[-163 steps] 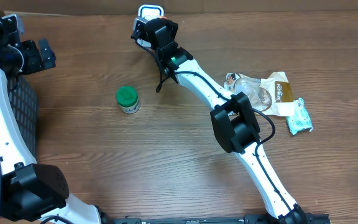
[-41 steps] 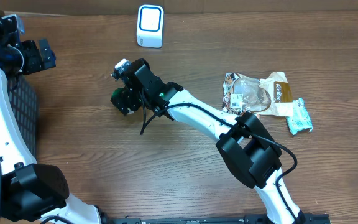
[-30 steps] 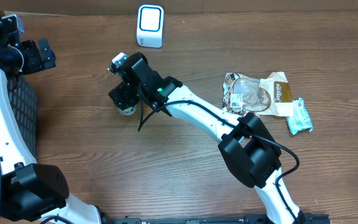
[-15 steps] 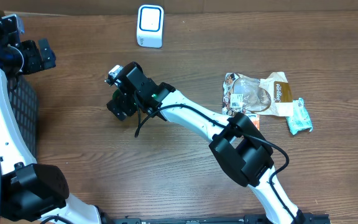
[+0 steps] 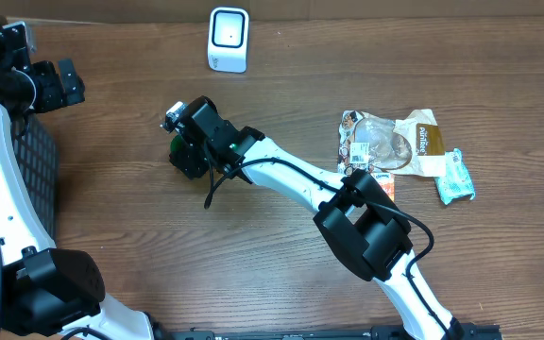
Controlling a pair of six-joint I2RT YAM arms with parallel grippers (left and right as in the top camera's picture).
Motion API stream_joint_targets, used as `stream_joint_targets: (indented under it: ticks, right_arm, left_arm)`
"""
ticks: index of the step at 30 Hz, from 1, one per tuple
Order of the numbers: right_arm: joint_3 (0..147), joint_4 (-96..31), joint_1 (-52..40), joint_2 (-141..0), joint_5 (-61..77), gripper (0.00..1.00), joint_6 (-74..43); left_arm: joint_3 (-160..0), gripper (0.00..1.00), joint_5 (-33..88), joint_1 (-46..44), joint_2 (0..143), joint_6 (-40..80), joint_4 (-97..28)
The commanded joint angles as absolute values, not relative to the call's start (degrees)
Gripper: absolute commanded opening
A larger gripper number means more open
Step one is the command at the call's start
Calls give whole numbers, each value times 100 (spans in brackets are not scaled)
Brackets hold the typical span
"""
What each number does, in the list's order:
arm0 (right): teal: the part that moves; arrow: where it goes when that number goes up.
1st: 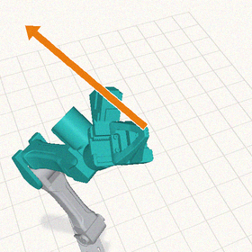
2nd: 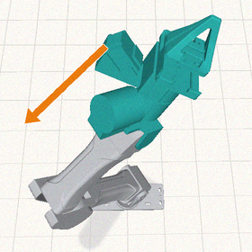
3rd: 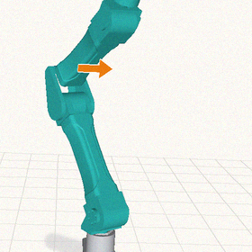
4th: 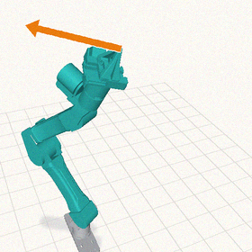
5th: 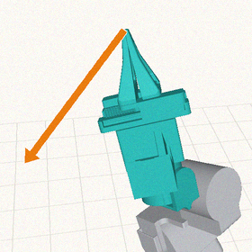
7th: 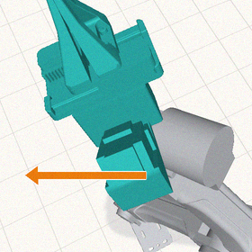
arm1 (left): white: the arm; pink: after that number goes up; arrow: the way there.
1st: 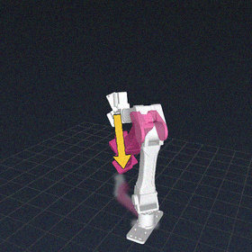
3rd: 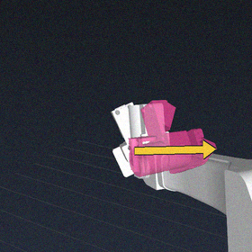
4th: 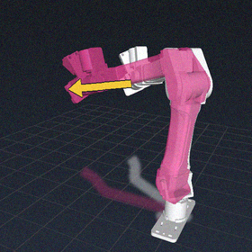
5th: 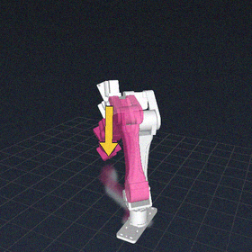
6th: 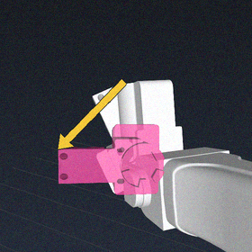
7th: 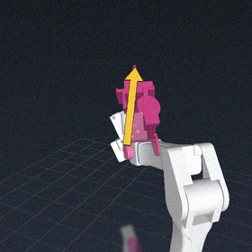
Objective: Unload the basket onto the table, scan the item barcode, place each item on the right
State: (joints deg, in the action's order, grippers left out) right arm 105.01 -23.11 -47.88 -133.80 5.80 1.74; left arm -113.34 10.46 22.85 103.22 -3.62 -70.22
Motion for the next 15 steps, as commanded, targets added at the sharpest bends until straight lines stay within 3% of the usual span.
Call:
stream_joint_targets:
  ticks: [1, 8, 11, 15]
  right_arm:
    - [10626, -2338, -4770, -13268, 145, 62, 156]
    - [10626, -3140, -4722, -12344, -1516, 55, -714]
    - [10626, -4001, -4624, -12018, -2716, 48, -2117]
    - [10571, -4831, -4340, -12025, -2965, 56, -3848]
  left_arm:
    - [-11360, 100, 1050, 2248, 10353, -517, -7006]
    - [-11360, 99, 1048, 2248, 10353, -517, -7004]
    - [-11360, 99, 1050, 2248, 10353, -517, -7006]
    - [-11360, 100, 1048, 2248, 10353, -517, -7006]
